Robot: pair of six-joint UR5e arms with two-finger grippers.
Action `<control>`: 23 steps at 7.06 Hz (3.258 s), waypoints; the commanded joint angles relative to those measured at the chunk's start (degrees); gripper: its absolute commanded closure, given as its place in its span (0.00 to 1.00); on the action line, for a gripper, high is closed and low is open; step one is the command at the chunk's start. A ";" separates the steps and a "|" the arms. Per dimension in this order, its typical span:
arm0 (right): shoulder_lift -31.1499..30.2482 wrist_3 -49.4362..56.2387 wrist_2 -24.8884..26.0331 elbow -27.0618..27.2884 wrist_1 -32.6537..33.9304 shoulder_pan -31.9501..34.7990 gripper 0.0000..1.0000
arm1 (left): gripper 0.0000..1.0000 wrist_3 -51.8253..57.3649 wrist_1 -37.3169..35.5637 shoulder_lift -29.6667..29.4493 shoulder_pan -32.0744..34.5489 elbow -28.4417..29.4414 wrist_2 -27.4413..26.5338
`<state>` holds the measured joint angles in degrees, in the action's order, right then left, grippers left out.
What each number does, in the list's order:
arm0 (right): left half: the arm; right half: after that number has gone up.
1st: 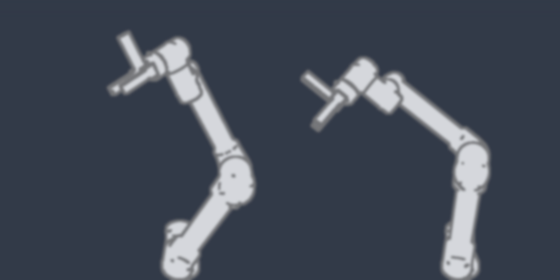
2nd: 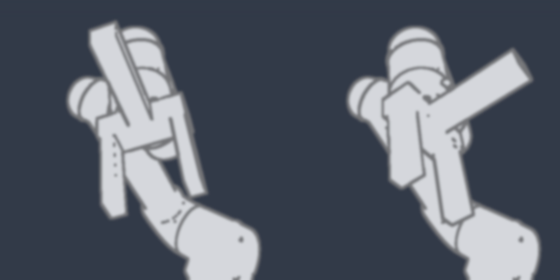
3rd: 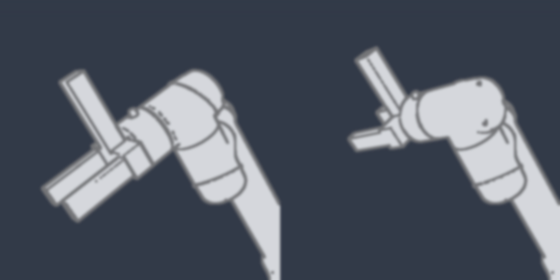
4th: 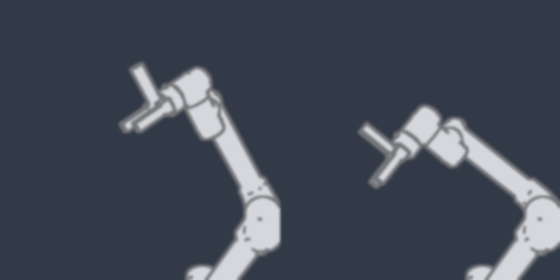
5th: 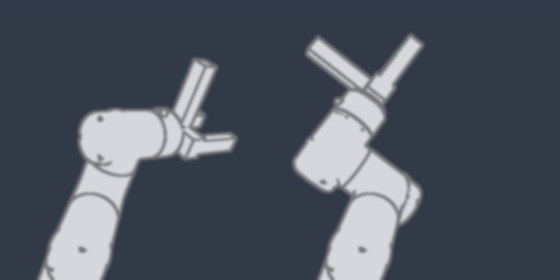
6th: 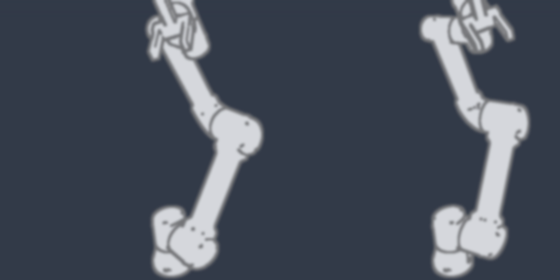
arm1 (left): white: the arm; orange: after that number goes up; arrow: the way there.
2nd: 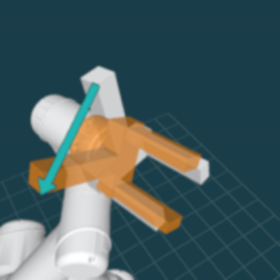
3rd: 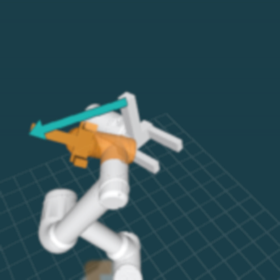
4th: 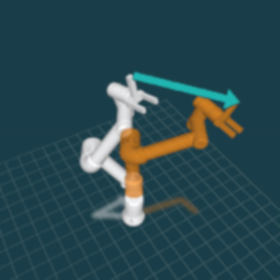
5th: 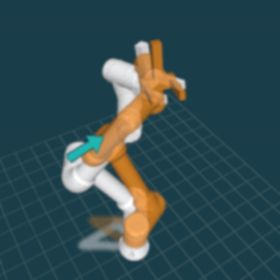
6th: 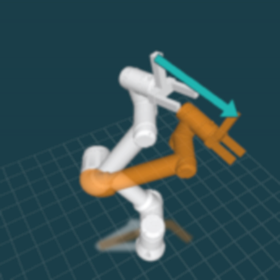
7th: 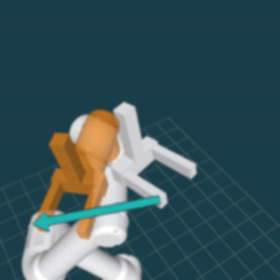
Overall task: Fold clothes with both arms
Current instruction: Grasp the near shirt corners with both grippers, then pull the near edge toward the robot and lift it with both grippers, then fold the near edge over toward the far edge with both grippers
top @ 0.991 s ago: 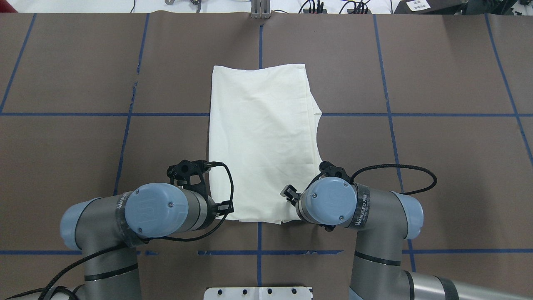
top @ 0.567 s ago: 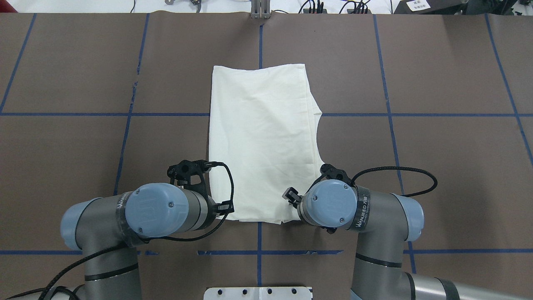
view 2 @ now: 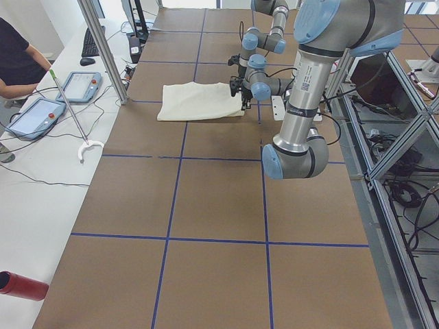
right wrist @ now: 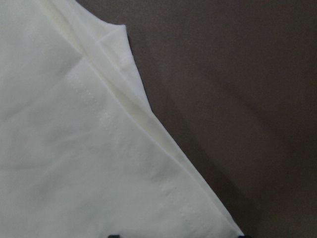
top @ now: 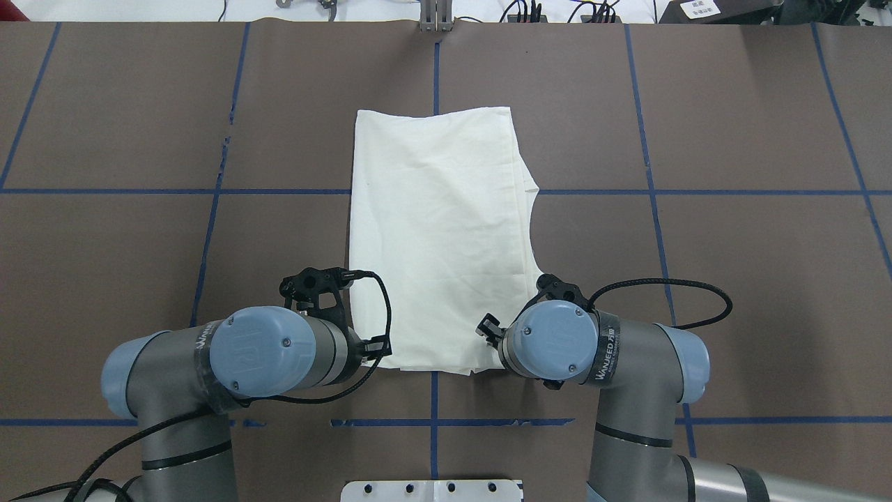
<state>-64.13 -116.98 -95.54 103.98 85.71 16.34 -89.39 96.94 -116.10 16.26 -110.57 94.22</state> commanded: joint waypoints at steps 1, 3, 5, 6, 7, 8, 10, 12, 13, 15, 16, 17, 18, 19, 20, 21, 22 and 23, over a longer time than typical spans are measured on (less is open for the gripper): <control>-0.03 0.00 -0.09 0.00 0.07 0.01 0.86 | 1.00 0.00 -0.09 0.00 0.00 0.00 0.00; 0.15 0.18 -0.26 0.09 -0.02 0.44 1.00 | 1.00 0.00 -0.09 0.00 0.00 -0.09 0.00; 0.67 0.18 -0.44 0.09 -0.46 1.14 1.00 | 1.00 0.00 0.00 -0.09 0.00 0.00 0.00; 0.67 -0.95 -0.35 0.00 -0.55 1.15 1.00 | 1.00 0.00 0.00 -0.09 0.00 -0.09 0.00; 1.37 -2.53 -0.35 0.17 -0.63 1.32 1.00 | 1.00 0.00 -0.09 -0.18 0.00 -0.09 0.00; 1.55 -2.81 -0.44 0.26 -0.63 1.93 1.00 | 1.00 0.00 -0.09 -0.18 0.00 -0.17 0.09; 0.16 -1.85 -3.14 1.92 -0.72 2.11 1.00 | 1.00 0.00 -0.26 0.17 0.00 -1.75 0.00; -4.66 -0.97 -3.26 9.96 -0.64 -0.67 1.00 | 1.00 0.00 -0.44 1.14 -3.14 -4.56 -0.61; -7.04 -1.05 -3.08 14.37 -0.55 -3.22 1.00 | 1.00 0.00 -0.61 1.40 -4.29 -6.22 -0.62; -8.64 -1.23 -3.08 18.53 -0.28 -8.06 1.00 | 1.00 0.00 -8.21 3.77 -9.03 -15.41 -0.70; -8.55 -1.23 -3.16 18.46 -0.28 -8.43 1.00 | 1.00 -0.17 -11.39 3.87 -10.01 -18.43 -0.62; -8.38 -0.79 -3.16 18.20 -0.46 -7.65 1.00 | 1.00 -0.18 -11.34 3.52 -10.63 -17.76 -0.44; -7.77 -0.70 -2.82 18.02 -0.63 -5.81 1.00 | 1.00 0.00 -11.08 2.65 -11.07 -16.88 -0.09; -7.76 -0.53 -3.07 17.84 -0.63 -3.01 1.00 | 1.00 0.70 -10.55 1.85 -10.55 -15.92 -0.44; -7.68 0.95 -3.08 17.58 -0.63 -0.20 1.00 | 1.00 3.75 -8.98 -0.16 -8.02 -14.78 -0.35; -6.98 2.79 -3.25 16.36 -0.72 3.14 1.00 | 1.00 4.39 -8.88 -2.70 -3.82 -12.24 0.08; -4.45 4.55 -3.51 13.30 -0.64 6.39 1.00 | 1.00 8.05 -8.53 -4.03 1.18 -9.87 0.17; -2.42 5.01 -3.43 9.27 -0.63 8.34 1.00 | 1.00 9.48 -8.09 -6.22 5.84 -6.54 1.39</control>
<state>-69.01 -113.20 -98.92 117.45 85.06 21.56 -82.40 88.32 -119.86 16.37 -120.73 94.64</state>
